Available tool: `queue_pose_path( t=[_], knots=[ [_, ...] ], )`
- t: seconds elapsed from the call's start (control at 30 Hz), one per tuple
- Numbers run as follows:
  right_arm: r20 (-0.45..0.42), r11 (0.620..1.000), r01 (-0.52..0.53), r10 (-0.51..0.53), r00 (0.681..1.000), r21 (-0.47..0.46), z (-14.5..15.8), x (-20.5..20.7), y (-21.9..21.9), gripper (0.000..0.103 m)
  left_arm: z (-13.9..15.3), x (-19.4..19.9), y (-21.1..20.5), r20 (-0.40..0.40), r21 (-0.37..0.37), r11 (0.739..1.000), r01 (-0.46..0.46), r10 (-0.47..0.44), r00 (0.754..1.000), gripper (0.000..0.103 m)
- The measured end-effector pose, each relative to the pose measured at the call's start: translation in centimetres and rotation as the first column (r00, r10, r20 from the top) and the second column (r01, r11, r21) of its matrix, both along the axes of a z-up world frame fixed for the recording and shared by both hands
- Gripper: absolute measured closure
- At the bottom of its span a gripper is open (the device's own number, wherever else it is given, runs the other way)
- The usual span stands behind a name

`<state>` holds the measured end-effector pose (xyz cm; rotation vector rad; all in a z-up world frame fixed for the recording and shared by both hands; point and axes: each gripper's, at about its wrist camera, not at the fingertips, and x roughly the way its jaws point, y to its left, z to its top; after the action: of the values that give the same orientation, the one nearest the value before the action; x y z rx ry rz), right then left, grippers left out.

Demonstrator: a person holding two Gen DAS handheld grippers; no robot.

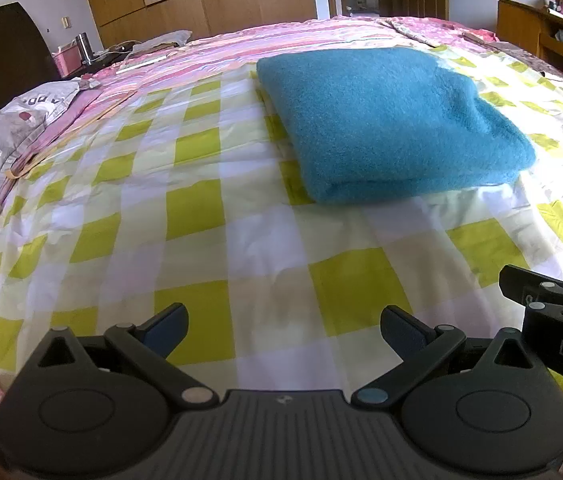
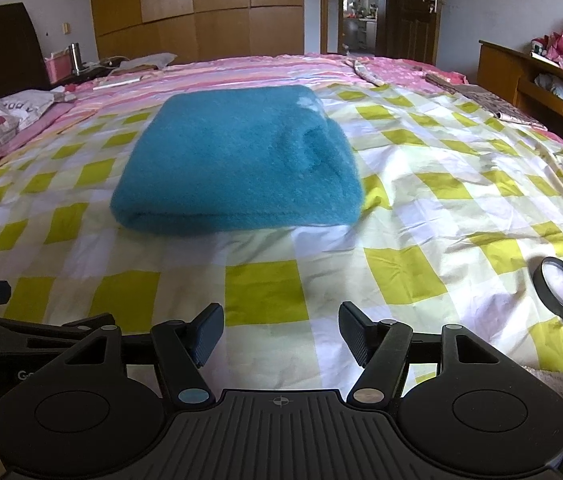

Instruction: Fold small clothes

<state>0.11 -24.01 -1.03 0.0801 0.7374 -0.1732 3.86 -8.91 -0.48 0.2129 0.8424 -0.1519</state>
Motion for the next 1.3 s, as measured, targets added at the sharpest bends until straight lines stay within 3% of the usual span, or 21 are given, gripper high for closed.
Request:
queue_pose_path(
  t=[1.3],
  knots=[
    [-0.012, 1.0, 0.005, -0.005, 1.0, -0.011, -0.54, -0.31, -0.12, 0.039, -0.49, -0.3, -0.12, -0.001, 0.013, 1.0, -0.011, 0.011, 1.0, 0.0]
  ],
)
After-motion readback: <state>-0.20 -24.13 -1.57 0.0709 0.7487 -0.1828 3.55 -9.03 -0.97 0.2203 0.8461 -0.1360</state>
